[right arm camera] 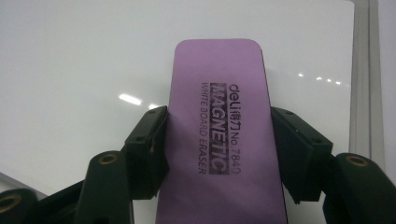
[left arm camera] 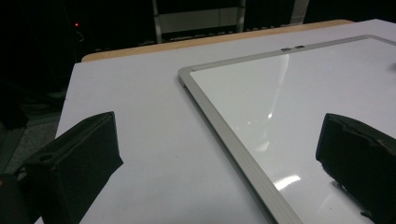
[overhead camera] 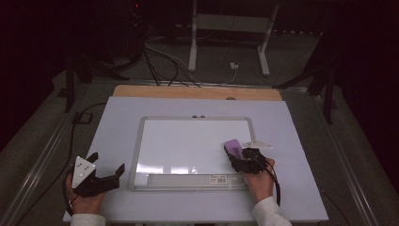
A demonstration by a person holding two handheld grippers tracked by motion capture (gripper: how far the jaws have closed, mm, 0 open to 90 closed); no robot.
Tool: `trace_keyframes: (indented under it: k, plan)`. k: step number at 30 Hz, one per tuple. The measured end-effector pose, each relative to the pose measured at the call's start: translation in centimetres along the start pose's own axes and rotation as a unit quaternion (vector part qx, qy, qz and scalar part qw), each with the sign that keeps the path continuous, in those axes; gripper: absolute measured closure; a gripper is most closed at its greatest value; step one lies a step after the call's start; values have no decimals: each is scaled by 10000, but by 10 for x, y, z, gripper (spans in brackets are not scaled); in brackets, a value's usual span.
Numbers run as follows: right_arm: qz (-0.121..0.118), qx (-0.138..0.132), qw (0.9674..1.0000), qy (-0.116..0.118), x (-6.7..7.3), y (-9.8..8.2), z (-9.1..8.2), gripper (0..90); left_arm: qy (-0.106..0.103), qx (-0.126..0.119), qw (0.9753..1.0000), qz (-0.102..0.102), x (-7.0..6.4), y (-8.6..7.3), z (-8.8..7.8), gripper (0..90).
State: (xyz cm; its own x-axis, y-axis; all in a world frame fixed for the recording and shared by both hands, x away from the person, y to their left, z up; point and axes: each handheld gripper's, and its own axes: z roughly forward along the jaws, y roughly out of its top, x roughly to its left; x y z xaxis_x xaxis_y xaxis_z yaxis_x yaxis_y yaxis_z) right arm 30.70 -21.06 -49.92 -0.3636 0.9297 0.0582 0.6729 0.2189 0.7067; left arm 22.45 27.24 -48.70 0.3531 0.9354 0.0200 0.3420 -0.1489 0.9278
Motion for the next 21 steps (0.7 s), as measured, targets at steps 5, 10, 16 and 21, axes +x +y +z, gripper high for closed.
trace_keyframes:
  k: [5,10,16,21]
  plan:
    - [-18,89,9999,81,-1,-3,3,346,-3,6,10000,-2,0,0,0,6]
    - [-189,-127,9997,-40,2,-2,-4,234,-3,-7,10000,-16,0,0,0,6]
    - [-619,-520,9967,60,11,-1,-17,281,-11,4,10000,-2,0,0,0,6]
    - [-880,-367,9954,52,17,-3,-12,320,-9,0,10000,5,-1,1,0,6]
